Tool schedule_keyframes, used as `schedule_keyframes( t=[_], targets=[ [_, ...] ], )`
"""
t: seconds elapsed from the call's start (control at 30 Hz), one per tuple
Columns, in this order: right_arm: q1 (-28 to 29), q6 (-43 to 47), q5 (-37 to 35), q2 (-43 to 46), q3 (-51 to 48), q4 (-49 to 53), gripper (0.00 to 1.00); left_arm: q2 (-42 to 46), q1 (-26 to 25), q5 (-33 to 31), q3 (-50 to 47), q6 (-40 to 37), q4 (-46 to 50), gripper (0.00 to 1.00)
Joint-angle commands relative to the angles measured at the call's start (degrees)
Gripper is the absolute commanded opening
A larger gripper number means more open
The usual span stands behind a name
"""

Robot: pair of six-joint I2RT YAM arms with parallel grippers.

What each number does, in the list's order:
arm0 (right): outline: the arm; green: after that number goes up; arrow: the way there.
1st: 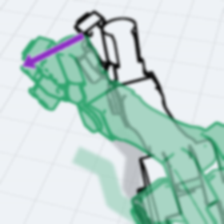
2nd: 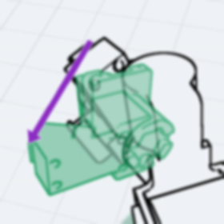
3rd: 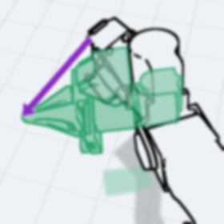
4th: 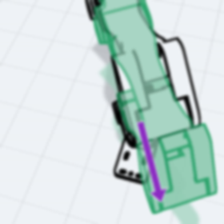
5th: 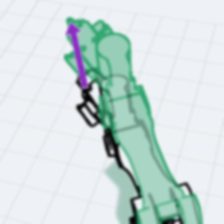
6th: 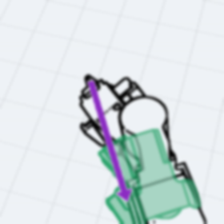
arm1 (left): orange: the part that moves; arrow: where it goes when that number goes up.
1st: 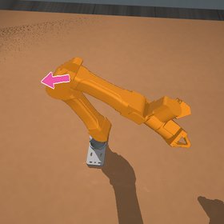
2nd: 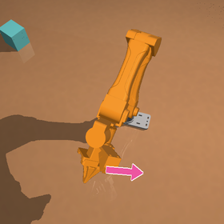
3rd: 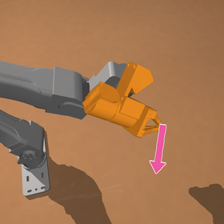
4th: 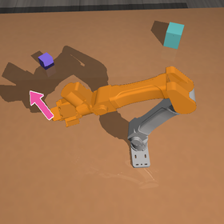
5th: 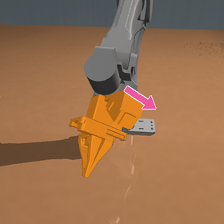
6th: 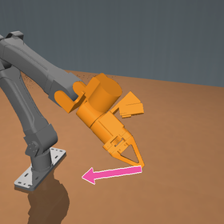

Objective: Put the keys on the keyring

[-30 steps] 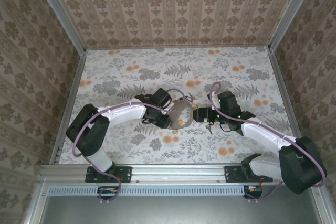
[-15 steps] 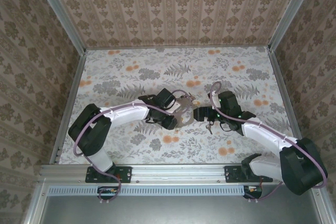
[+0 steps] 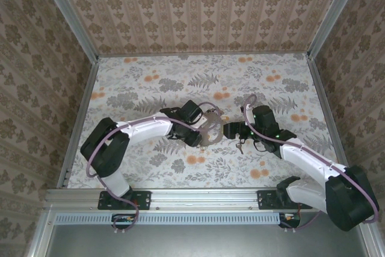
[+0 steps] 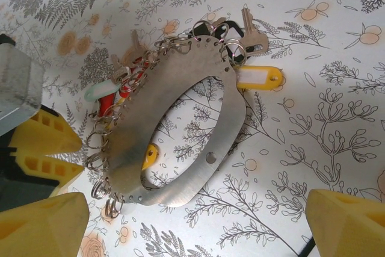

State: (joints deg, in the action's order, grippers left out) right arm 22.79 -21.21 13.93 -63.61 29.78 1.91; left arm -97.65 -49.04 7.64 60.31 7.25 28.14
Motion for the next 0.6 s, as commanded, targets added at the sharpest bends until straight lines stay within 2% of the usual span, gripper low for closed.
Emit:
schedule_keyframes(
  t=[0.0, 0.37, 0.57],
  targets=[
    [0.1, 0.1, -0.8, 0.8, -0.6, 1.0, 0.94, -1.5, 0.6, -0.6, 2.1, -1.2, 1.4, 0.29],
    [0.1, 0.1, -1.0, 0.3, -0.4, 0.5, 0.94, -3.1, 0.8, -0.1, 1.9, -1.6, 1.3, 0.14],
    [0.1, 0.6, -1.3, 0.4, 0.1, 0.9, 0.94, -3.2, 0.9, 0.2, 1.7, -1.8, 0.9, 0.14]
  ],
)
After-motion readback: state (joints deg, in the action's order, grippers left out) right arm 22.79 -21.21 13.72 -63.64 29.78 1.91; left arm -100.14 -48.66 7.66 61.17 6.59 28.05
